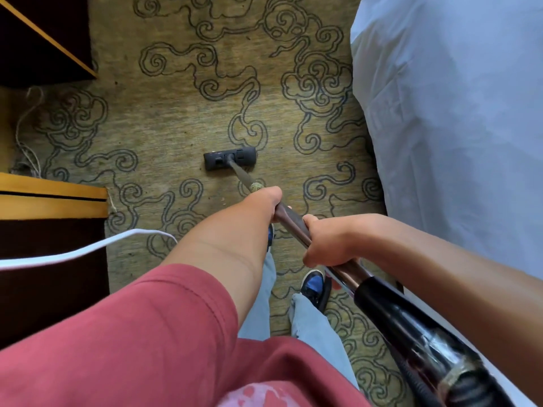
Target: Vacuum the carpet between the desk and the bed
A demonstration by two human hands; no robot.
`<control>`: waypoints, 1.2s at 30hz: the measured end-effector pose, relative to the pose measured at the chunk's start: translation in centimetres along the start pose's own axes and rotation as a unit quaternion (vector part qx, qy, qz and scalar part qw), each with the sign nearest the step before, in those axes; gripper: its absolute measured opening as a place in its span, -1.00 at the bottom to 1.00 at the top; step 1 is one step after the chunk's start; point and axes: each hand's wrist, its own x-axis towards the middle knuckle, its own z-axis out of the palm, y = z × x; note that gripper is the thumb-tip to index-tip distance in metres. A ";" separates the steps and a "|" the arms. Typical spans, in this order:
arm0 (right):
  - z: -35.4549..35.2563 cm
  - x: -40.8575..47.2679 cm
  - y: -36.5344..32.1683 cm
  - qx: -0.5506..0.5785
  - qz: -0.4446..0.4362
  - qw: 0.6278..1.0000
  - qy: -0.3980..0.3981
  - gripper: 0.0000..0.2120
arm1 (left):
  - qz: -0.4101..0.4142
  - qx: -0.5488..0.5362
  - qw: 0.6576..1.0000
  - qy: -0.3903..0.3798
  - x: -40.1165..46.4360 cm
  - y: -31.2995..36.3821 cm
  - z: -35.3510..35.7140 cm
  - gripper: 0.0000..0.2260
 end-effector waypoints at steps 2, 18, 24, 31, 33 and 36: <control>2.5 -0.6 1.7 -0.016 0.001 1.000 0.003 -0.41 | -0.015 -0.008 1.000 -0.012 -0.6 -2.2 1.9 -0.85; 13.7 -4.7 11.3 -0.071 -0.018 0.997 0.019 -0.33 | -0.006 -0.128 0.992 0.006 -4.0 -13.6 12.8 -0.93; 10.8 -6.4 10.7 -0.060 -0.051 0.995 0.060 -0.44 | 0.050 -0.145 0.987 0.040 -6.3 -10.0 10.5 -0.92; 3.7 -6.1 5.6 0.008 -0.095 0.985 0.145 -0.39 | 0.128 -0.153 0.978 0.057 -9.9 -0.2 2.3 -0.87; 1.6 -4.7 3.7 0.046 -0.096 0.982 0.155 -0.40 | 0.127 -0.156 0.978 0.049 -9.5 2.2 -0.3 -0.83; -1.6 -1.7 0.7 0.049 -0.090 0.978 0.181 -0.32 | 0.108 -0.165 0.980 0.036 -7.2 5.6 -4.1 -0.91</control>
